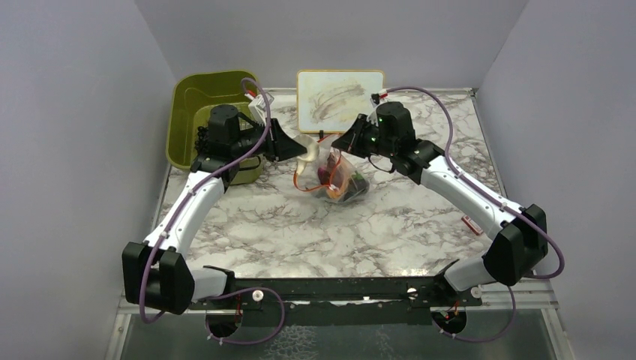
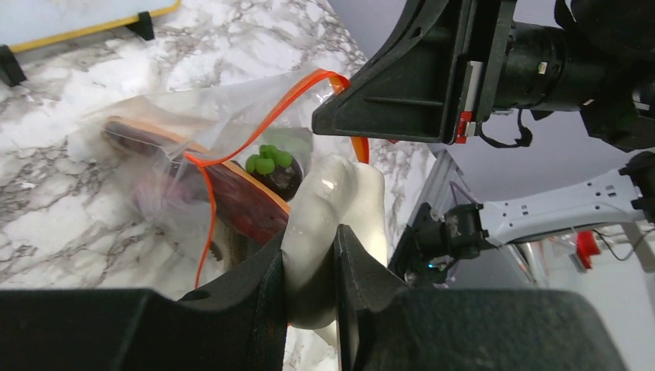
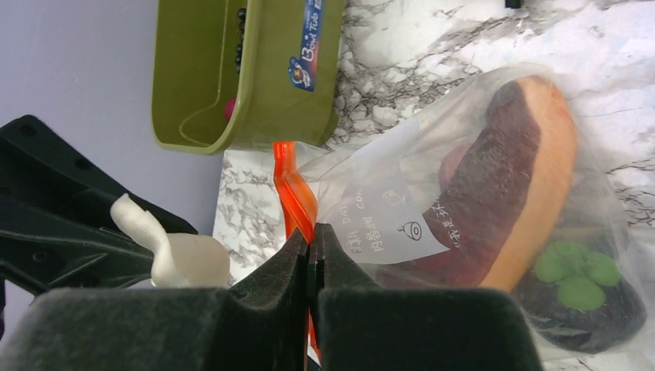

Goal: Place the food in the zip-top bag and seal the zipper
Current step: Place the fake vegetable in the zipper food storage bag, then pick up the fake fruit from the bin.

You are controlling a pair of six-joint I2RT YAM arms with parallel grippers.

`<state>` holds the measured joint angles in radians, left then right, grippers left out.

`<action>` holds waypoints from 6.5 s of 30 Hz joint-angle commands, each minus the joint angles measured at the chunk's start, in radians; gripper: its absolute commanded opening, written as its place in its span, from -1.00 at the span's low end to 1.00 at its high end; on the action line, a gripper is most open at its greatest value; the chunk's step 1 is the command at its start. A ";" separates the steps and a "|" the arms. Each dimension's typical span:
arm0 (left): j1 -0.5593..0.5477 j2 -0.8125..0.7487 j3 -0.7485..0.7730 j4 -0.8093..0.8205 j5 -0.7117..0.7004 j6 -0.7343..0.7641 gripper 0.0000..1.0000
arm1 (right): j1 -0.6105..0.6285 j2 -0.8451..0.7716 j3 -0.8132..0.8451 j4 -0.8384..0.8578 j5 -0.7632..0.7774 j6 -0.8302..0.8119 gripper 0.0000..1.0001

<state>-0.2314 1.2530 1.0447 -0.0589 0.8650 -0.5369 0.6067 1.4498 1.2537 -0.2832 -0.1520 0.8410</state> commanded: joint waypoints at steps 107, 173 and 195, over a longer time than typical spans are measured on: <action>0.379 0.837 0.694 -0.228 -0.977 0.574 0.22 | -0.005 -0.420 -0.080 -0.241 0.061 -0.337 -0.98; 0.372 0.650 0.613 -0.376 -0.783 0.467 -0.38 | -0.004 -0.508 -0.235 -0.192 0.031 -0.160 -0.98; 0.369 0.208 0.515 -0.288 -0.707 0.431 -0.35 | -0.004 -0.481 -0.307 -0.103 0.032 0.054 -0.98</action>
<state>0.1417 1.5402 1.5665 -0.3958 0.0959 -0.0914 0.6064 0.9939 0.9623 -0.4385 -0.1184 0.8516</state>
